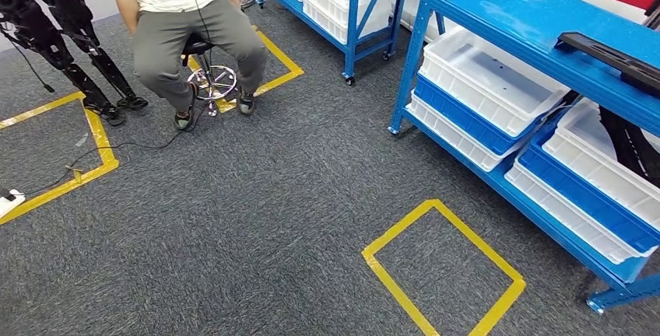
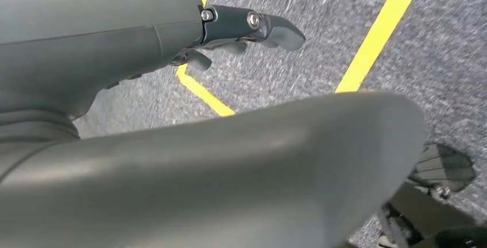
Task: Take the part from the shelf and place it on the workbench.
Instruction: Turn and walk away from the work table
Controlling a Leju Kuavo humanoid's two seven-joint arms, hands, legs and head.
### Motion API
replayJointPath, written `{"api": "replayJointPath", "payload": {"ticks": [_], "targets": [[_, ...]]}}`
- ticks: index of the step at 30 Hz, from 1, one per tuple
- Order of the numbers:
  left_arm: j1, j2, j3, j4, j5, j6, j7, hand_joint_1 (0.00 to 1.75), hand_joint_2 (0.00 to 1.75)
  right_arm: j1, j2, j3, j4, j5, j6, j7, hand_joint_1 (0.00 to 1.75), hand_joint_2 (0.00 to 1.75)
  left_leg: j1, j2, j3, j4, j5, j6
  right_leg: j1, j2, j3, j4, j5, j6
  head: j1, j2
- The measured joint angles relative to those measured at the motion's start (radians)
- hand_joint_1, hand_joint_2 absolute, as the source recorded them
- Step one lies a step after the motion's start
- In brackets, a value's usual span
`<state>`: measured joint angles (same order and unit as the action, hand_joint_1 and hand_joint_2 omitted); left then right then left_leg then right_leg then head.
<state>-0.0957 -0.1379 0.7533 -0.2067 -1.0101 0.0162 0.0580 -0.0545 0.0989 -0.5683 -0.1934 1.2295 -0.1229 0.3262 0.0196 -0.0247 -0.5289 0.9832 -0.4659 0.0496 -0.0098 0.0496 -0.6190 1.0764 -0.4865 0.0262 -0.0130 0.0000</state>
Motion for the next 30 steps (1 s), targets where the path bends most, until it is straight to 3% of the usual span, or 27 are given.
{"api": "replayJointPath", "payload": {"ticks": [1,3,4,5,6,7,8,9,11,13,15,17,19,21,22,24,26,28,30], "targets": [[0.002,0.0,0.0,0.0,0.0,0.0,0.0,0.0,0.0,-0.002,0.0,0.0,0.0,0.0,0.0,0.0,0.0,0.0,-0.001,0.013,0.0,-0.001,0.0,0.003,-0.001,-0.019,-0.025,0.048,-0.027,-0.002,0.002,0.0],[0.004,0.0,0.0,0.0,0.0,-0.001,0.0,0.0,0.0,-0.003,0.0,0.0,0.0,0.0,0.0,0.0,0.0,0.0,-0.003,0.043,-0.002,-0.001,0.0,0.003,-0.007,-0.033,-0.08,0.163,-0.078,0.0,0.004,0.0],[0.004,0.0,0.0,0.0,0.0,-0.001,0.0,0.0,0.0,-0.002,-0.001,0.0,0.0,0.0,0.0,0.0,0.0,0.0,-0.003,0.059,-0.003,0.0,-0.001,0.002,-0.011,-0.037,-0.098,0.204,-0.091,0.007,0.004,0.0],[0.004,0.0,0.0,0.0,0.0,-0.002,0.0,0.0,0.0,0.0,-0.002,0.0,0.0,0.0,0.0,0.0,0.0,0.0,-0.001,0.075,-0.003,0.0,-0.002,0.0,-0.016,-0.04,-0.096,0.207,-0.089,0.018,0.004,0.0],[0.004,-0.001,0.0,0.0,0.0,-0.003,0.0,0.0,0.0,0.002,-0.003,0.0,0.0,0.0,0.0,0.0,0.0,0.0,0.001,0.089,-0.002,0.001,-0.003,-0.003,-0.021,-0.045,-0.076,0.176,-0.074,0.031,0.005,0.0],[0.004,-0.001,0.0,0.0,0.0,-0.003,0.0,0.0,0.0,0.003,-0.004,0.0,0.0,0.0,0.0,0.0,0.0,0.0,0.004,0.102,0.0,0.002,-0.006,-0.008,-0.026,-0.057,-0.037,0.108,-0.049,0.045,0.005,0.0],[0.004,-0.001,0.0,0.0,0.0,-0.004,0.0,0.0,0.0,0.002,-0.005,0.0,0.0,0.0,0.0,0.0,0.0,0.0,0.004,0.114,0.003,0.003,-0.009,-0.016,-0.03,-0.081,0.004,0.035,-0.023,0.055,0.006,0.0],[0.004,0.0,0.0,0.0,0.0,-0.006,-0.002,0.0,0.0,0.001,-0.005,0.0,0.0,0.0,0.0,0.0,0.0,0.0,0.004,0.125,0.006,0.006,-0.013,-0.025,-0.03,-0.104,0.036,-0.022,-0.003,0.057,0.007,0.0],[0.002,0.001,0.0,-0.001,0.001,-0.01,-0.008,0.0,0.0,-0.001,-0.004,0.0,0.0,0.0,0.0,0.0,0.0,0.0,0.001,0.145,0.015,0.01,-0.021,-0.043,-0.025,-0.128,0.062,-0.067,0.017,0.041,0.005,0.0],[-0.004,0.0,0.0,-0.001,0.001,-0.014,-0.013,0.0,0.0,-0.001,-0.006,0.0,0.0,0.001,0.0,0.0,0.0,0.0,0.006,0.159,0.024,0.008,-0.024,-0.057,-0.02,-0.107,0.057,-0.063,0.018,0.016,0.002,0.0],[-0.009,-0.001,0.0,-0.001,0.001,-0.016,-0.015,0.0,0.0,0.0,-0.007,0.0,0.0,0.002,0.0,0.0,0.0,0.0,0.015,0.127,0.022,0.029,-0.049,-0.066,-0.022,-0.084,0.057,-0.066,0.021,-0.003,-0.004,0.0],[-0.008,-0.001,0.0,-0.001,0.001,-0.016,-0.015,0.0,0.0,-0.002,-0.007,0.0,0.0,0.004,0.0,0.0,0.0,0.0,0.018,0.063,-0.014,0.119,-0.111,-0.068,-0.021,-0.059,0.058,-0.068,0.026,-0.018,-0.011,0.0],[-0.003,-0.001,0.0,0.0,-0.001,-0.016,-0.016,0.0,0.0,-0.004,-0.005,0.0,0.0,0.005,0.0,0.0,0.0,0.0,0.016,0.034,-0.074,0.241,-0.166,-0.065,-0.012,-0.031,0.056,-0.067,0.029,-0.027,-0.012,0.0],[0.0,-0.001,0.0,0.0,-0.005,-0.018,-0.021,0.0,0.0,-0.002,-0.004,0.0,0.0,0.007,0.002,0.0,0.0,0.0,0.01,0.026,-0.1,0.273,-0.149,-0.055,-0.001,-0.005,0.057,-0.067,0.031,-0.029,-0.013,0.0],[0.0,-0.001,0.0,0.0,-0.006,-0.02,-0.026,0.0,0.0,-0.001,-0.004,0.0,0.0,0.009,0.002,0.0,0.0,0.0,0.006,0.024,-0.092,0.241,-0.116,-0.045,0.004,0.005,0.058,-0.067,0.031,-0.03,-0.013,0.0],[-0.004,0.002,0.0,0.0,-0.007,-0.024,-0.04,0.0,0.0,0.001,-0.001,0.0,0.0,0.014,0.003,0.0,0.0,0.0,-0.009,0.013,-0.048,0.121,-0.045,-0.012,0.014,0.017,0.06,-0.066,0.032,-0.031,-0.012,0.0],[-0.008,0.005,0.0,-0.001,-0.007,-0.024,-0.051,0.0,0.0,0.002,0.003,0.0,0.002,0.017,0.005,0.0,0.0,0.0,-0.023,0.007,-0.022,0.047,-0.017,0.016,0.014,0.022,0.058,-0.066,0.033,-0.03,-0.008,0.0],[-0.011,0.004,0.0,-0.002,-0.007,-0.016,-0.054,0.0,0.0,0.002,0.006,0.0,0.002,0.018,0.005,0.0,0.0,0.0,-0.029,0.01,-0.019,0.031,-0.012,0.026,0.012,0.023,0.055,-0.071,0.036,-0.023,-0.007,0.0],[-0.01,0.004,0.0,-0.003,-0.007,-0.009,-0.054,0.0,0.0,0.002,0.006,0.0,0.003,0.018,0.005,0.0,0.0,0.0,-0.023,0.016,-0.011,0.006,0.005,0.026,0.016,0.007,0.045,-0.055,0.028,-0.017,-0.006,0.0]]}}
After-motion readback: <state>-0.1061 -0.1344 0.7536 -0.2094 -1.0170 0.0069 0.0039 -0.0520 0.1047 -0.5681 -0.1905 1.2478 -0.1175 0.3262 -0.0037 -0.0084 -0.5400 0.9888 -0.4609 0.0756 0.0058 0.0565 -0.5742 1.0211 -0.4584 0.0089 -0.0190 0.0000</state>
